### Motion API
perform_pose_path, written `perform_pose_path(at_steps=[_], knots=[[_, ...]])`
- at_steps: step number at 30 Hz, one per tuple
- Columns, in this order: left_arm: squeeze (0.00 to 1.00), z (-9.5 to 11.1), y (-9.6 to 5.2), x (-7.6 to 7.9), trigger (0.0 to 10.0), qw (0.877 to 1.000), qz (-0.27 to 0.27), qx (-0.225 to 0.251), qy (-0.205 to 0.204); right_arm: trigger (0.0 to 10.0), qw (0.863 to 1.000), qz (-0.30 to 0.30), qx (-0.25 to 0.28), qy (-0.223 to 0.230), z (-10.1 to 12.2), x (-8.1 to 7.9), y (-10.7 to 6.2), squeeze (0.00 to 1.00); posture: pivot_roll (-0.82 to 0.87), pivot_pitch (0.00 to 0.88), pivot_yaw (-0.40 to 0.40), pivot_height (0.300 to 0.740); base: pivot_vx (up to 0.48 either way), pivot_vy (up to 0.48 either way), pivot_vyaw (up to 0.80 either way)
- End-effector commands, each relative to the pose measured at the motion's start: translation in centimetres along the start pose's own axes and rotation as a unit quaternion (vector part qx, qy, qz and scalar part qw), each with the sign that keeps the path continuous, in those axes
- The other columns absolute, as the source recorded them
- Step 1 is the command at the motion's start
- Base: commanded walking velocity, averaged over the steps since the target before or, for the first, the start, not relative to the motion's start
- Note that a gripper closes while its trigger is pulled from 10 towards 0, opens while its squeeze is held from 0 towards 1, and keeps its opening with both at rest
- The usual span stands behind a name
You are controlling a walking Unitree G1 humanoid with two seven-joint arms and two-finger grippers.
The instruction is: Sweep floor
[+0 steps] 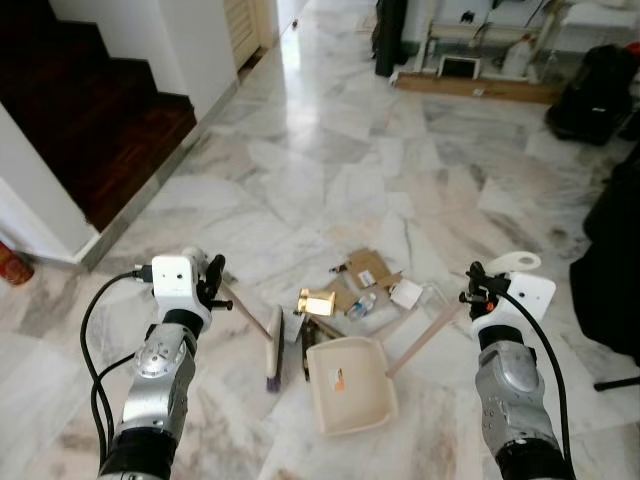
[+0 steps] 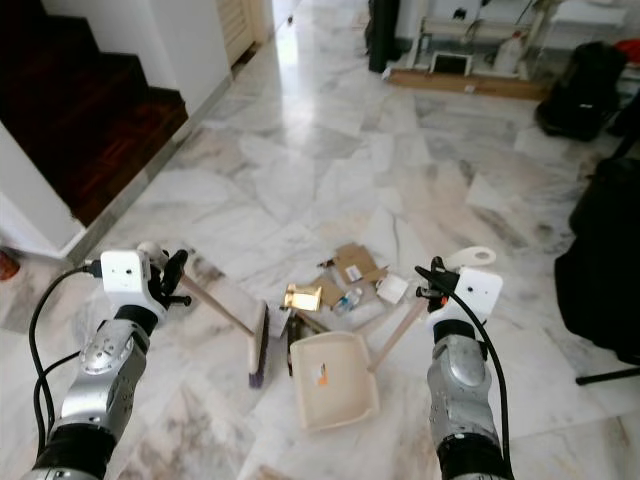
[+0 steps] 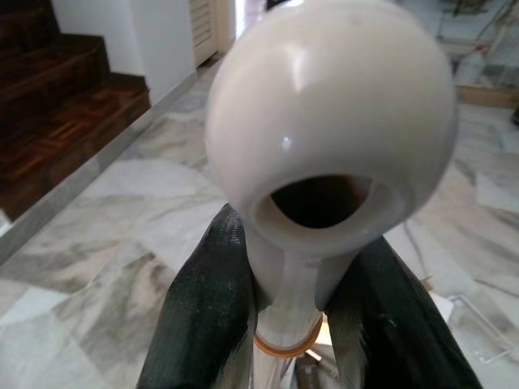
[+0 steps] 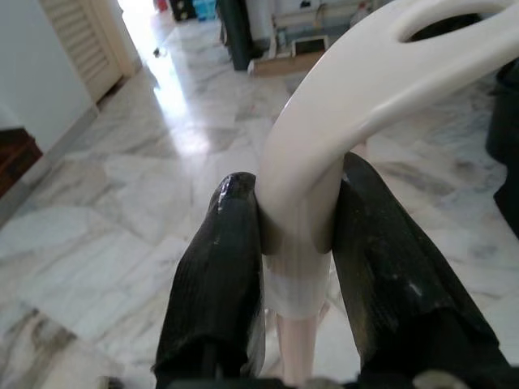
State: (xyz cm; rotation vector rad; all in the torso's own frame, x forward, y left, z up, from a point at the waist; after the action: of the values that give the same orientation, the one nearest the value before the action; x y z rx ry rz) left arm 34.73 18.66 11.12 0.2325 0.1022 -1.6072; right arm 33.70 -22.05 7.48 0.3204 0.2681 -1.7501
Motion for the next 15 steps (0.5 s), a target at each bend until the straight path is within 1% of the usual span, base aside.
perform_pose_path(at_steps=[1,4,6,7,8,10,12,15], knots=[[0.00,1.0,0.1,-0.7,10.0,1.000,0.008,0.021,0.007,10.0,1.000,0.007,0.023,-0.002,0.9,-0.3,0.2,0.00,0.04,0.091,0.042,0.740,0.000,0.000,0.00],[0.00,1.0,0.2,-0.7,10.0,1.000,0.007,0.021,0.008,10.0,1.000,0.003,0.023,-0.002,0.8,-0.2,0.2,0.00,0.04,0.091,0.042,0.740,0.000,0.000,0.00],[0.00,1.1,0.3,-0.8,10.0,1.000,0.003,0.023,0.010,10.0,0.999,-0.018,0.034,-0.010,1.1,0.5,0.1,0.00,0.04,0.091,0.043,0.740,0.000,0.000,0.00],[0.00,1.1,0.3,-0.8,10.0,1.000,0.003,0.023,0.010,10.0,0.999,-0.018,0.034,-0.010,1.1,0.5,0.1,0.00,0.04,0.091,0.043,0.740,0.000,0.000,0.00],[0.00,1.1,0.4,-0.7,10.0,1.000,0.001,0.024,0.010,10.0,0.999,-0.032,0.040,-0.014,1.3,0.9,0.1,0.00,0.04,0.091,0.043,0.740,0.000,0.000,0.00],[0.00,1.1,0.4,-0.7,10.0,1.000,0.001,0.024,0.010,10.0,0.998,-0.037,0.043,-0.015,1.5,1.1,0.1,0.00,0.04,0.091,0.043,0.740,0.000,0.000,0.00],[0.00,1.2,0.5,-0.6,10.0,1.000,-0.005,0.026,0.010,10.0,0.996,-0.060,0.058,-0.025,2.0,1.8,0.1,0.00,0.04,0.093,0.043,0.740,0.000,0.000,0.00],[0.00,1.3,0.5,-0.6,10.0,1.000,-0.009,0.028,0.008,10.0,0.995,-0.072,0.064,-0.033,2.3,2.2,0.1,0.00,0.04,0.092,0.043,0.740,0.000,0.000,0.00]])
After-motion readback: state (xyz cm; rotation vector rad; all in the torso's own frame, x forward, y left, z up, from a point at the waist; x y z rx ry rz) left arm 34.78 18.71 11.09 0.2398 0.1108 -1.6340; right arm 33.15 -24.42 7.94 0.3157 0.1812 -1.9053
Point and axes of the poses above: a point about 5 cm out from each wrist's last joint towards the gripper, its own y axis pointing out of the wrist towards the gripper, its own z axis along the axis of the wrist's last joint, x = y × z, the point moved 3 cm from there along y, pointing out of the wrist towards the gripper, and after that the axes turned 14 degrees about y, right-handed, at the moved point
